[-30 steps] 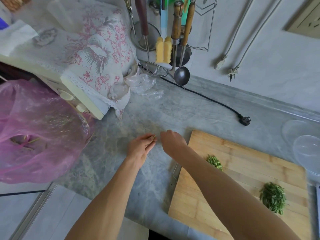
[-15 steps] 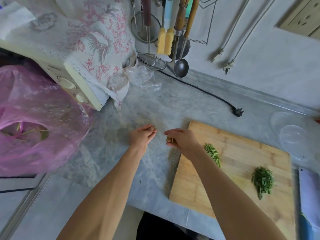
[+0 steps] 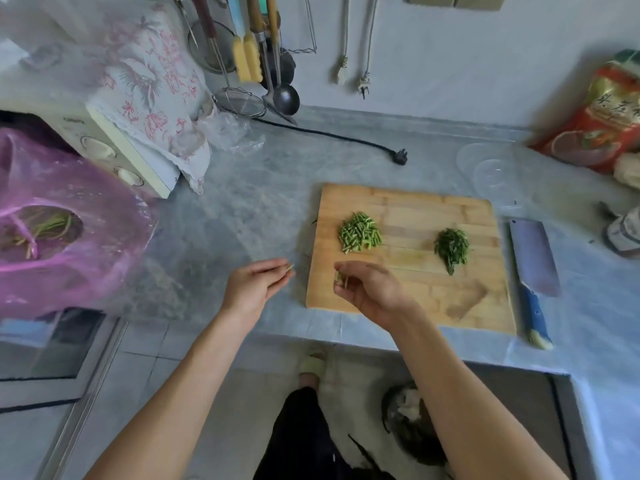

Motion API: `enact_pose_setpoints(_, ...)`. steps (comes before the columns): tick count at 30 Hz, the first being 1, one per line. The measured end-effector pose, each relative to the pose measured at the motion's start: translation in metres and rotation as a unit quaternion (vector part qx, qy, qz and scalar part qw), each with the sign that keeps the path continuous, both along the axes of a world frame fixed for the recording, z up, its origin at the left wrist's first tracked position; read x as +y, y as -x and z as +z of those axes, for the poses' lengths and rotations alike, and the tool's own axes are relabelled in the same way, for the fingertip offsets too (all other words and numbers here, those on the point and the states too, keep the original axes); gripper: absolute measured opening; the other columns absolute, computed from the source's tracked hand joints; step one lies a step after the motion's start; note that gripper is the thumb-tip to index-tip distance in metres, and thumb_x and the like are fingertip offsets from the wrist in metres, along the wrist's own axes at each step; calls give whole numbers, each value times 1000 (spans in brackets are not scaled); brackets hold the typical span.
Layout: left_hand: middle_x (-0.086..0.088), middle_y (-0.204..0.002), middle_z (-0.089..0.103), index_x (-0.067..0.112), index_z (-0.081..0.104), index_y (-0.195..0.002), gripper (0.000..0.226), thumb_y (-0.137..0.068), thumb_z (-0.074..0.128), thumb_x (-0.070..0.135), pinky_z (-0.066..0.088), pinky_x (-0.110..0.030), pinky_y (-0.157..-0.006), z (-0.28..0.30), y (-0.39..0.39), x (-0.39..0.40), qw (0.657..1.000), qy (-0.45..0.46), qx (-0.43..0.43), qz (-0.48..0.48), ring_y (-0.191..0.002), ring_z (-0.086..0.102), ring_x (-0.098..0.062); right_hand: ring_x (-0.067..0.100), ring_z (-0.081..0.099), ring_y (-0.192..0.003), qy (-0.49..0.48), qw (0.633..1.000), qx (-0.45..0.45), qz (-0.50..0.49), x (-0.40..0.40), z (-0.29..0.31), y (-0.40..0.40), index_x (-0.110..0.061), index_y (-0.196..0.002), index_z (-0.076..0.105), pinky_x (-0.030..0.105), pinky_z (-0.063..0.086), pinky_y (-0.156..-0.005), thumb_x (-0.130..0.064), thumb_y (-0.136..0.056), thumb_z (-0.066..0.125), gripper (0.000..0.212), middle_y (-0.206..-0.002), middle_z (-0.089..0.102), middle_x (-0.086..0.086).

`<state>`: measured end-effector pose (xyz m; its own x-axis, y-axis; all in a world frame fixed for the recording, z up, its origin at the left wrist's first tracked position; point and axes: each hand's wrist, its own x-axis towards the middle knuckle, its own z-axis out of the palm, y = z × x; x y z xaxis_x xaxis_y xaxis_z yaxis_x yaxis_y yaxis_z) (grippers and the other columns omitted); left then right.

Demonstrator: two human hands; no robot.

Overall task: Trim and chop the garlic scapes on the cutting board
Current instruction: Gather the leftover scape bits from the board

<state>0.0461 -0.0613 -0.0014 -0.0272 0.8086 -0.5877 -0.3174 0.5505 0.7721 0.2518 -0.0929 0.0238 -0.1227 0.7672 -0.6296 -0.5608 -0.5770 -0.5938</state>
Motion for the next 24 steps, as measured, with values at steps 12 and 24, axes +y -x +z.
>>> enact_pose_setpoints(12,-18,-95,72,-2,69,-91,17,-88,59,-16,59,-21,-70,-41,-115,-215,973,68,57,-211,-75,75,-20,14,56,-57,105,984,-39,-138,-270,-81,-115,2,-87,65,25,56,-57,3,-90,58,8,-63,57,10)
enact_pose_setpoints(24,-16,-94,64,-9,68,-96,20,-87,55,-21,57,-26,-81,-224,-258,-270,915,223,176,-286,-85,66,-27,16,53,-72,322,897,-65,-297,-355,-250,-187,-4,-88,58,28,56,-60,-1,-95,56,7,-78,52,9)
